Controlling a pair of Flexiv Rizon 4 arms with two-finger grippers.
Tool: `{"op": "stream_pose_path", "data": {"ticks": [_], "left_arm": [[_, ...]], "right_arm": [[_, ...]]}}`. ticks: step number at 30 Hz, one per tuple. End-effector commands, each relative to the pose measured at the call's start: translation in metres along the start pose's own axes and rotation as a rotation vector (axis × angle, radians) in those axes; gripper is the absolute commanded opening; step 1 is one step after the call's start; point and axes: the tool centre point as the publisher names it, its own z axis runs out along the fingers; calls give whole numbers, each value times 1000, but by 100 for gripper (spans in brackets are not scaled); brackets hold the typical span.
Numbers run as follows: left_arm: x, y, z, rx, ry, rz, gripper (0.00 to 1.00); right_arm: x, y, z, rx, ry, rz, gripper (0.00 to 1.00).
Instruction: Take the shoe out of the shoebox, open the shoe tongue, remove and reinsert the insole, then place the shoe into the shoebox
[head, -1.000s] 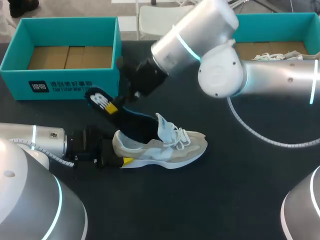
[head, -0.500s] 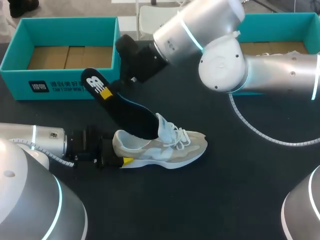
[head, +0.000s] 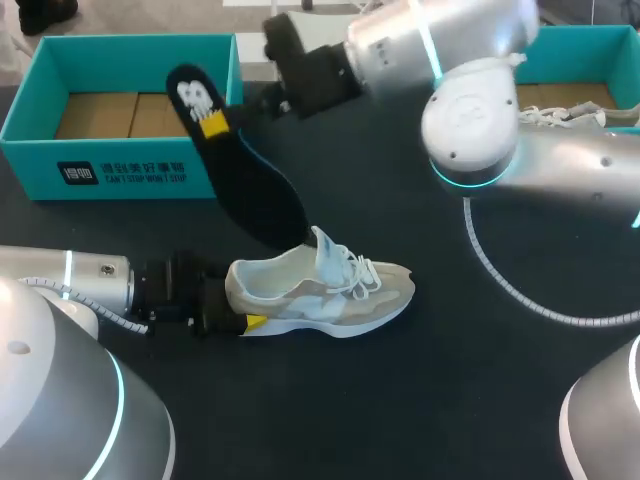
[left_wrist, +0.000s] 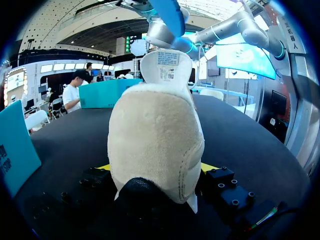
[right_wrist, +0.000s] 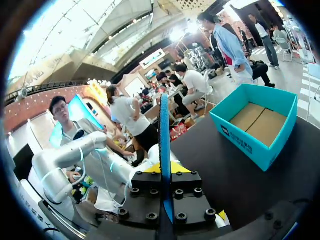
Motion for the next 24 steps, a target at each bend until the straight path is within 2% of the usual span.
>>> {"op": "stream_pose_path", "data": {"ticks": [1,5,11,13,14,24], "left_arm": [[4,5,5,-1,-2,0,0],[4,5,5,-1,-2,0,0],[4,5,5,-1,-2,0,0],[4,5,5,-1,-2,0,0],[4,5,5,-1,-2,0,0],[4,5,5,-1,-2,0,0]], "right_arm": [[11,-2,-42,-218,108,66,0],[15,0,-56,-294,125,87,0],[21,2,-76,-317,130,113,0],[27,6,-81,-360,114,106,0],[28,8,-86,-341,101,77,0],[28,8,-86,-341,101,77,0]]}}
